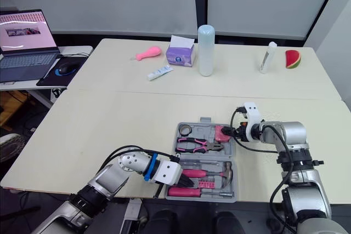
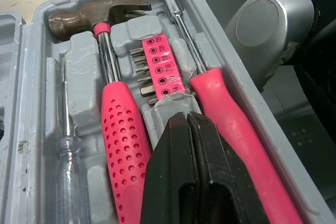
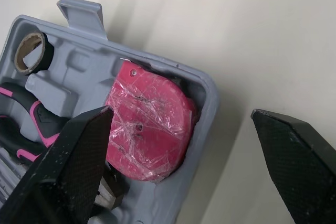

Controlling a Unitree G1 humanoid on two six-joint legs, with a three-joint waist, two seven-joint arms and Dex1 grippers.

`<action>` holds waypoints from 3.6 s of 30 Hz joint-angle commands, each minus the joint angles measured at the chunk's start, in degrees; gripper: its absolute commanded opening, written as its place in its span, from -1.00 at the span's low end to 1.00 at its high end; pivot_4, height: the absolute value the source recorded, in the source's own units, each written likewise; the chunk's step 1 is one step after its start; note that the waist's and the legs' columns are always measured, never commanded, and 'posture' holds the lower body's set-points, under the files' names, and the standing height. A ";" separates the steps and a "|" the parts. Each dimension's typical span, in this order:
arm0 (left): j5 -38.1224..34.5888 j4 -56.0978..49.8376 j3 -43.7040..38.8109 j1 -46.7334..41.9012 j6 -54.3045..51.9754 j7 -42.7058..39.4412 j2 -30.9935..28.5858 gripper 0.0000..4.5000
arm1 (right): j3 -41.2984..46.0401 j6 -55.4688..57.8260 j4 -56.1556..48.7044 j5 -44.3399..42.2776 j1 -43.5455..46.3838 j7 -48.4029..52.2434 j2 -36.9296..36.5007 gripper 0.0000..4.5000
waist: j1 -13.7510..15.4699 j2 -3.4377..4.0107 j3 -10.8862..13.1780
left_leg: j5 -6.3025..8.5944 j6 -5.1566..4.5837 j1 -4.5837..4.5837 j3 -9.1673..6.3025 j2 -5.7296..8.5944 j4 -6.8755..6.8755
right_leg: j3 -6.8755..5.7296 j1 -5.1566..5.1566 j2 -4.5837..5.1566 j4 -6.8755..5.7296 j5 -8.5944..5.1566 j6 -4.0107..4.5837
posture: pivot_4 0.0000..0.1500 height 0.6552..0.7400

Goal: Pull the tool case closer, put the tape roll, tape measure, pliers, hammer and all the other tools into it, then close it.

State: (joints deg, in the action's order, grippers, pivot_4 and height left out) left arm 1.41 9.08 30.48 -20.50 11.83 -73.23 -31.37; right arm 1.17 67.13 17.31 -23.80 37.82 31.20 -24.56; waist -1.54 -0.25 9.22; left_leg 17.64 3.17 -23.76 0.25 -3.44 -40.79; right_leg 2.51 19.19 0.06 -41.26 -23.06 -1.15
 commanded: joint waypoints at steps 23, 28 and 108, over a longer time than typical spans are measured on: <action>7.25 5.59 4.32 1.92 4.58 -1.78 -5.35 -1.00 | 0.04 -5.95 3.71 -5.24 3.01 19.70 3.36 0.99 | -1.40 0.00 -0.34 | 0.01 -0.02 0.13 0.02 -0.18 0.11 | 0.08 0.04 -0.15 -0.04 0.00 0.00 | 1.00 0.23; 7.23 5.45 4.44 1.53 4.44 -2.03 -5.51 -1.00 | -2.56 -8.52 0.25 -4.56 1.79 24.38 1.45 0.99 | -1.54 0.00 -0.34 | 0.03 -0.05 0.20 -0.01 -0.17 0.18 | 0.08 0.01 -0.15 -0.03 0.00 0.00 | 1.00 0.23; -4.00 -14.07 -10.05 6.86 -29.99 10.57 -5.83 -1.00 | -26.02 -41.52 -46.57 37.10 -31.91 31.80 -29.19 -0.99 | 1.52 -0.21 0.19 | 0.01 -0.01 -0.06 -0.26 0.07 0.07 | -0.06 0.01 0.00 0.20 0.00 0.00 | 1.00 0.23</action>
State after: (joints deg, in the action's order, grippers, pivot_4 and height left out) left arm -1.97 -3.40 19.64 -13.15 -18.70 -62.32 -38.19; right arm -25.57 25.45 -26.37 14.43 6.07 62.42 -54.38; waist -0.02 -0.46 9.40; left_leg 17.65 3.16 -23.82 -0.01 -3.36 -40.72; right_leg 2.45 19.20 0.06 -41.06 -23.06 -1.15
